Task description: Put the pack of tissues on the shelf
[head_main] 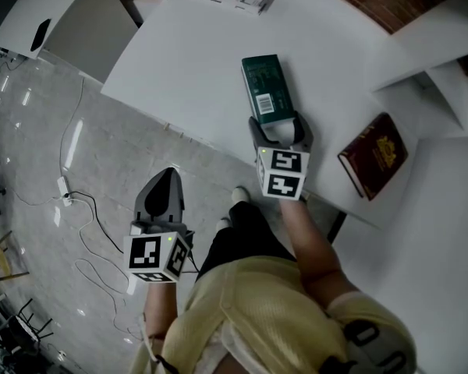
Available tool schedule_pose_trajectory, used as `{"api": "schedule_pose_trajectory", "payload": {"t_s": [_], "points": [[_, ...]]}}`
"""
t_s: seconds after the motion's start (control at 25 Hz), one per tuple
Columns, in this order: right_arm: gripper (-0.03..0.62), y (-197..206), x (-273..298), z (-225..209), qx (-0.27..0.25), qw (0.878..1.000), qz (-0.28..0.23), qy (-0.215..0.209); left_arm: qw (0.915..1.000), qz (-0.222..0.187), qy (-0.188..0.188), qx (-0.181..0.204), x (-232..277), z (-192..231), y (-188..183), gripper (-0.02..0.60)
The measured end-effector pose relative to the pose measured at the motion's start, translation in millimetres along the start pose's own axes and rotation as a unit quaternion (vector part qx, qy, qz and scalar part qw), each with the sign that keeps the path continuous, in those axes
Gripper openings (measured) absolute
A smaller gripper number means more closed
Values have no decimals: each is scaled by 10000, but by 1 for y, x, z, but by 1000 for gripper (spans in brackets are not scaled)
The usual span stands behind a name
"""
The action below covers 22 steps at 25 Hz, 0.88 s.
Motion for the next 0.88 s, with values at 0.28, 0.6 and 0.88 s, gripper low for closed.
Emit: {"api": "schedule_pose_trajectory", "payload": {"t_s": [0.28,0.6,0.88], "points": [[405,5,-3,-2,-49,10000,44,25,10000,-46,64,14,0,1,-3,2],[394,13,-19,0,-117,9999,46,78,9998,-131,120,69,-9,1,-5,3],[382,17,-37,4,-114,9999,20,32,9996,-252,17,99,-26,6,-3,2]]}}
Point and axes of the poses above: the fingertips, and each gripper's own axes: x forward along the fingers, z to its left, y out of its underside, the point moved 4 cm from there along -x, backward along the fingers, and after that the axes turned 5 degrees about -z, right-handed, at the moved point
